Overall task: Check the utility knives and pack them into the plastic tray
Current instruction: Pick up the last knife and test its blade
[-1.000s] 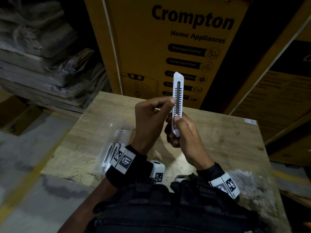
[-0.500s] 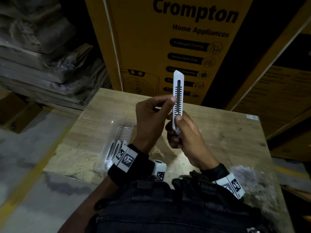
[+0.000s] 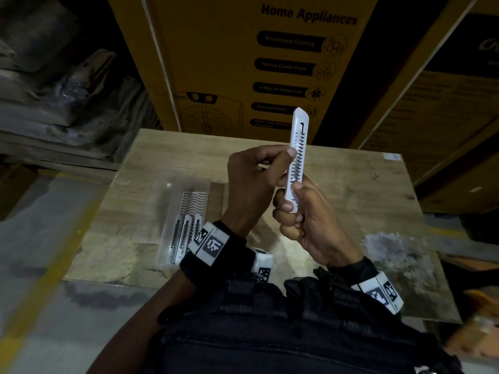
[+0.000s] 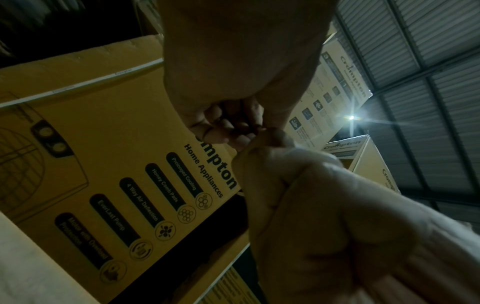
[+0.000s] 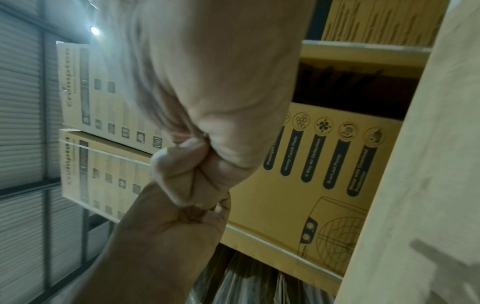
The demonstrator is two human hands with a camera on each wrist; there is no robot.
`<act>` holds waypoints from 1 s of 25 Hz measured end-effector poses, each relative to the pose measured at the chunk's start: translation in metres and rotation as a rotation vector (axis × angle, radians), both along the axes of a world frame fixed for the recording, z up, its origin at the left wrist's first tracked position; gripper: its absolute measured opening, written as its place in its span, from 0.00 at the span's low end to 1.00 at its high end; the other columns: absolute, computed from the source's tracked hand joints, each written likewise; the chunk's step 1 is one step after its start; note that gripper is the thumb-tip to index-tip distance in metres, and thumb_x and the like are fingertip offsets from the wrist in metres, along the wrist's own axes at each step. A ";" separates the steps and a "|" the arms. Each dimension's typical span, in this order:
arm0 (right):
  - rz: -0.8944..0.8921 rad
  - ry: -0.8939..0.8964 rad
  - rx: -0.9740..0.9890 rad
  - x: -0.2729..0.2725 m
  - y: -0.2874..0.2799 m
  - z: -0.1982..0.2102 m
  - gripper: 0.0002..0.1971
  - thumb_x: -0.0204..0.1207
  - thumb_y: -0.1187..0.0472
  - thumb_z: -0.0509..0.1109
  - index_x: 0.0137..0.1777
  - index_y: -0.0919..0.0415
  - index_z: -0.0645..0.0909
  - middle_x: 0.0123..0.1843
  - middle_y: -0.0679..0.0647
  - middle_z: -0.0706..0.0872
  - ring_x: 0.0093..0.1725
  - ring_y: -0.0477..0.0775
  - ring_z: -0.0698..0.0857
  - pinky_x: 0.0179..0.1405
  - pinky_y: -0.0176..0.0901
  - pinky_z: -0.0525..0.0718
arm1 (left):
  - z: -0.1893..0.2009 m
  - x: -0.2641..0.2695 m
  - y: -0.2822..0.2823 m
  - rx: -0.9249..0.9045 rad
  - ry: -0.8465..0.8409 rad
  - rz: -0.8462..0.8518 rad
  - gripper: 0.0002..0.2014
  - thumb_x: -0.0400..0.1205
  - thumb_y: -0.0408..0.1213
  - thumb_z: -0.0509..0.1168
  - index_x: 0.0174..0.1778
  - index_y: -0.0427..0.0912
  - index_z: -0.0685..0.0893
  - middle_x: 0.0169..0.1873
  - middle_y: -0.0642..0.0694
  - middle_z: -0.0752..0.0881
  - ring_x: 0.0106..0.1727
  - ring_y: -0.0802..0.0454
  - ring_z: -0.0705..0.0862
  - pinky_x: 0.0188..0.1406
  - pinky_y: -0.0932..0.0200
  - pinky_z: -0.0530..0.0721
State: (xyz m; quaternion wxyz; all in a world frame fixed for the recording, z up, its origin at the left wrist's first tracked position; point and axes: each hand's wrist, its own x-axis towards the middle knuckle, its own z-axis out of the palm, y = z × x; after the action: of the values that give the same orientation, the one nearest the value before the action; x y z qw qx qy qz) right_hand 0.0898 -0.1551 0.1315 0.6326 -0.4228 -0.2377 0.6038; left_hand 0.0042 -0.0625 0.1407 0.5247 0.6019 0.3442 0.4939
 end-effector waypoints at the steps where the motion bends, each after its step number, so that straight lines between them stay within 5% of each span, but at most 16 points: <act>1: -0.019 0.014 -0.011 -0.003 -0.001 -0.001 0.14 0.90 0.61 0.48 0.53 0.58 0.77 0.30 0.50 0.70 0.22 0.41 0.61 0.21 0.33 0.52 | -0.001 -0.003 0.000 0.007 0.016 -0.018 0.04 0.81 0.32 0.75 0.45 0.37 0.95 0.38 0.49 0.95 0.37 0.62 0.91 0.39 0.68 0.83; 4: -0.091 0.041 -0.068 -0.014 -0.006 -0.005 0.15 0.90 0.62 0.48 0.50 0.57 0.77 0.29 0.49 0.70 0.21 0.41 0.61 0.19 0.31 0.54 | -0.007 -0.010 -0.001 0.045 0.083 -0.074 0.04 0.81 0.33 0.75 0.45 0.39 0.96 0.38 0.50 0.95 0.38 0.63 0.91 0.40 0.65 0.85; 7: -0.139 0.026 -0.111 -0.025 -0.010 -0.010 0.15 0.90 0.62 0.48 0.50 0.56 0.76 0.29 0.49 0.70 0.21 0.41 0.61 0.20 0.31 0.55 | -0.013 -0.015 -0.002 -0.027 0.031 -0.132 0.05 0.81 0.32 0.75 0.46 0.36 0.95 0.39 0.47 0.95 0.39 0.54 0.93 0.41 0.59 0.87; 10: -0.131 0.029 -0.117 -0.031 -0.011 -0.011 0.13 0.89 0.61 0.49 0.57 0.58 0.76 0.31 0.51 0.72 0.21 0.42 0.62 0.19 0.30 0.58 | -0.015 -0.022 -0.003 -0.115 -0.009 -0.166 0.05 0.82 0.30 0.74 0.47 0.32 0.94 0.36 0.43 0.94 0.35 0.55 0.91 0.37 0.63 0.86; 12: -0.115 0.024 -0.094 -0.035 -0.013 -0.012 0.14 0.90 0.59 0.50 0.59 0.60 0.77 0.32 0.54 0.75 0.21 0.43 0.63 0.19 0.29 0.60 | -0.014 -0.028 -0.001 -0.172 -0.021 -0.218 0.07 0.83 0.30 0.72 0.47 0.28 0.93 0.33 0.42 0.92 0.30 0.60 0.88 0.32 0.67 0.84; 16: -0.079 -0.045 -0.070 -0.040 -0.016 -0.013 0.22 0.90 0.53 0.50 0.65 0.68 0.80 0.38 0.65 0.82 0.19 0.47 0.69 0.17 0.32 0.68 | -0.011 -0.039 0.002 -0.201 0.001 -0.271 0.11 0.84 0.34 0.73 0.44 0.27 0.93 0.34 0.35 0.93 0.32 0.52 0.91 0.31 0.59 0.90; 19: -0.120 -0.247 -0.076 -0.038 -0.018 -0.010 0.20 0.90 0.53 0.55 0.65 0.65 0.84 0.42 0.67 0.87 0.22 0.51 0.71 0.19 0.38 0.73 | -0.008 -0.046 0.003 -0.083 0.012 -0.199 0.13 0.83 0.35 0.74 0.36 0.29 0.92 0.27 0.35 0.90 0.25 0.51 0.85 0.26 0.60 0.82; 22: -0.218 -0.530 -0.031 -0.031 -0.027 -0.004 0.09 0.84 0.63 0.69 0.59 0.58 0.89 0.35 0.55 0.89 0.22 0.50 0.75 0.21 0.42 0.77 | -0.005 -0.050 0.008 -0.011 0.033 -0.091 0.15 0.83 0.38 0.74 0.31 0.35 0.92 0.21 0.39 0.86 0.22 0.51 0.81 0.26 0.57 0.77; 25: -0.254 -0.644 0.073 -0.025 -0.035 0.003 0.10 0.77 0.68 0.75 0.57 0.61 0.89 0.34 0.51 0.91 0.20 0.51 0.77 0.21 0.42 0.79 | 0.002 -0.047 0.004 0.027 0.052 -0.060 0.15 0.83 0.39 0.74 0.32 0.37 0.93 0.19 0.45 0.85 0.20 0.55 0.80 0.25 0.61 0.76</act>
State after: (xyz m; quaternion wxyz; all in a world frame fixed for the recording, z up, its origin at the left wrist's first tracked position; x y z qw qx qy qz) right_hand 0.0647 -0.1899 0.1349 0.6100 -0.5950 -0.3919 0.3469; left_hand -0.0431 -0.0589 0.1428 0.5220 0.6317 0.3327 0.4667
